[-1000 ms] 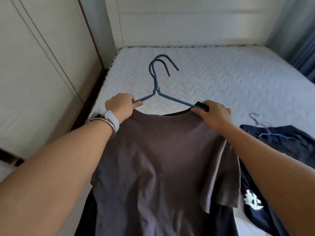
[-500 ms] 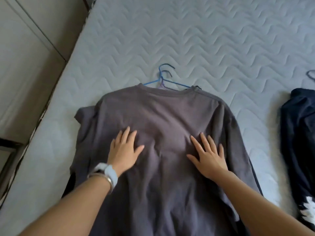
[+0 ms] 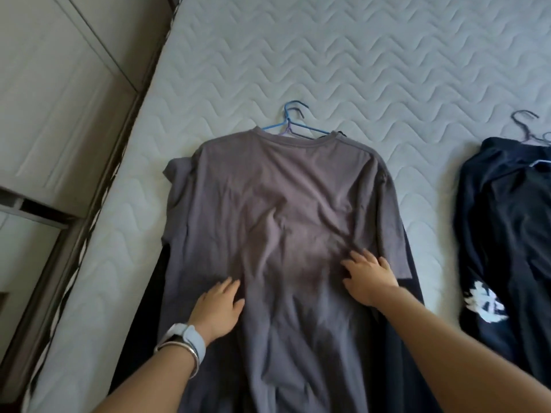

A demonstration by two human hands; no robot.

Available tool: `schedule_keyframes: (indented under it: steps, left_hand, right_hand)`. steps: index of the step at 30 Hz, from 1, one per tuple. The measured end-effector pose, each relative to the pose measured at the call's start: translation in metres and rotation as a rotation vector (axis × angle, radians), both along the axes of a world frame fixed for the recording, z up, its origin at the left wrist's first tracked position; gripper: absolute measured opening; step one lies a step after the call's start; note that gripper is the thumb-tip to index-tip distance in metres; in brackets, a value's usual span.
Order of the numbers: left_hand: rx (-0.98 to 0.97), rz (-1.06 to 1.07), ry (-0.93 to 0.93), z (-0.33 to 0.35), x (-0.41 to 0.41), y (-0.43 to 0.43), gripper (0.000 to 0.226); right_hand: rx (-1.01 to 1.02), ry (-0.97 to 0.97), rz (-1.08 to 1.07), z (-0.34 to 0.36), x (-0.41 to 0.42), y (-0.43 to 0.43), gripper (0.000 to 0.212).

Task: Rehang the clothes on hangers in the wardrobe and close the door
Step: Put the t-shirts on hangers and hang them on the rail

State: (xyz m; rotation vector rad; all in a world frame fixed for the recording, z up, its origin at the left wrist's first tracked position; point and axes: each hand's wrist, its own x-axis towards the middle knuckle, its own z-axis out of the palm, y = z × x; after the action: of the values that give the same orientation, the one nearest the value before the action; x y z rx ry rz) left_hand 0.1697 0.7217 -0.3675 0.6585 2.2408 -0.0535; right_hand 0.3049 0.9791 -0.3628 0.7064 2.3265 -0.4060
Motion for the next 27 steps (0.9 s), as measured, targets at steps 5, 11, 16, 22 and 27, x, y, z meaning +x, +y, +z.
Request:
schedule_keyframes:
  steps: [5, 11, 16, 22, 27]
  left_hand:
    - [0.042, 0.139, -0.091, 0.048, 0.056, -0.061, 0.041]
    - [0.070, 0.667, -0.006, 0.029, 0.105, -0.141, 0.061]
    - [0.070, 1.004, -0.025, 0.000, 0.122, -0.162, 0.082]
    - [-0.095, 0.923, 0.045, -0.029, 0.128, -0.189, 0.070]
    - [0.104, 0.939, -0.029, -0.025, 0.134, -0.219, 0.047]
  right_hand:
    - [-0.125, -0.006, -0.235, 0.039, 0.092, -0.063, 0.036]
    - [-0.321, -0.012, -0.610, 0.024, 0.170, -0.133, 0.046]
    - [-0.159, -0.005, -0.661, -0.003, 0.190, -0.166, 0.073]
    - [0.003, -0.114, -0.668, -0.017, 0.207, -0.183, 0.082]
    - [0.250, -0.073, -0.429, -0.020, 0.216, -0.208, 0.043]
